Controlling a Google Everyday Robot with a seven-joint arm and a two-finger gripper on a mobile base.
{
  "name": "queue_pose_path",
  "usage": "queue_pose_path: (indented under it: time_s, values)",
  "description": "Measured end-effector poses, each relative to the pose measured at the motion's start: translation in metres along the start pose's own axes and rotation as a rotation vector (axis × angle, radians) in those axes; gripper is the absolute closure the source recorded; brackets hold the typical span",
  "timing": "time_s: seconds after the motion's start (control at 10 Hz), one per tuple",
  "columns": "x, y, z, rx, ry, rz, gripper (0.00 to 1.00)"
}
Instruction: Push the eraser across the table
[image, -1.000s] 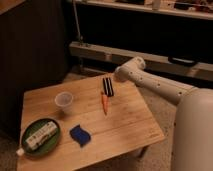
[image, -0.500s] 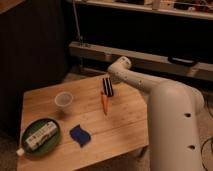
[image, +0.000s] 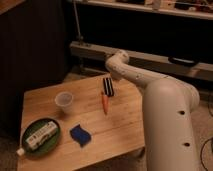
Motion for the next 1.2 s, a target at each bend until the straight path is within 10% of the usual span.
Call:
queue_pose_path:
  time_s: [0.3, 0.8, 1.2]
  values:
    - [-0.015, 0.011, -0.008, 0.013, 0.036, 0.167, 1.00]
    - [-0.016, 0.013, -0.009, -0.037, 0.030, 0.239, 1.00]
    - [-0.034, 0.023, -0.022, -0.187, 0.104, 0.678, 1.00]
